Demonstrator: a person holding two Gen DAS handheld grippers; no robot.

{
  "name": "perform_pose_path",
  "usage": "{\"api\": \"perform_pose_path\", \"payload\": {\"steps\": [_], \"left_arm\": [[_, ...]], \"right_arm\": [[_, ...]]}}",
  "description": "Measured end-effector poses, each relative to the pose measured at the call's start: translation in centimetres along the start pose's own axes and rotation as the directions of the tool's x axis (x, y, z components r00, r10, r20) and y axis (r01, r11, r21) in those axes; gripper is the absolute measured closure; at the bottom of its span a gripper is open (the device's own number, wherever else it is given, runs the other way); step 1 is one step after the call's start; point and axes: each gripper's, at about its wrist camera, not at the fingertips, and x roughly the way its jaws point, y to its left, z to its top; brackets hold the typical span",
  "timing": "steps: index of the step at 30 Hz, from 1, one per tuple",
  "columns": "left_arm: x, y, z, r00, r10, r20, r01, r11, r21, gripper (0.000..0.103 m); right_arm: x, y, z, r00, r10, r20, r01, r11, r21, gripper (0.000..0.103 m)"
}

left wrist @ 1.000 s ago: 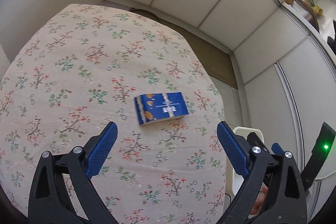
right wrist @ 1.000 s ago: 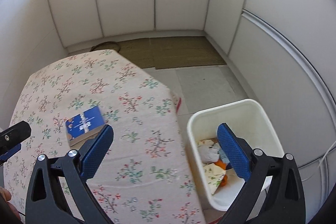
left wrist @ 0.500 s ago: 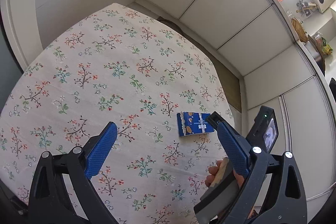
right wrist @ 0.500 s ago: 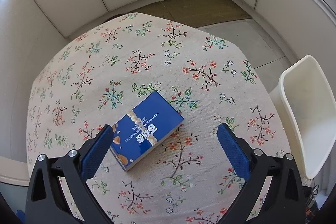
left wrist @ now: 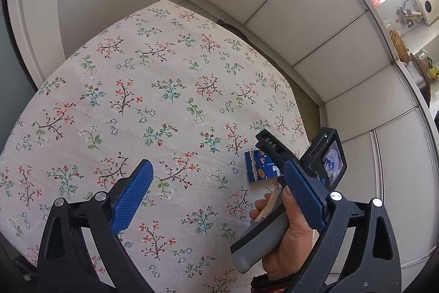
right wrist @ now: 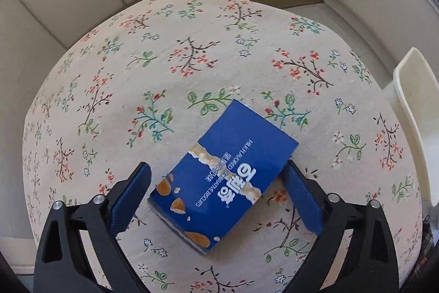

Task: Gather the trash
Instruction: 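Grasp the blue biscuit box with the right tool, then carry the blue box with the right tool over the white bin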

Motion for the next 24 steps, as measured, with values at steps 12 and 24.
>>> {"api": "perform_pose_path", "payload": {"steps": [12,24], "left_arm": [[-1.4,0.0,0.4,0.999,-0.001,0.051,0.001,1.0,0.0,0.011],[0.4,-3.3,-0.6,0.999,0.0,0.038,-0.002,0.999,0.05,0.011]], "right_arm": [[-2.8,-0.1,-0.8,0.985,0.17,-0.003,-0.17,0.98,-0.101,0.047],[-10.7,-1.9,1.5,0.947,0.293,0.135,-0.271,0.95,-0.158,0.047]]}}
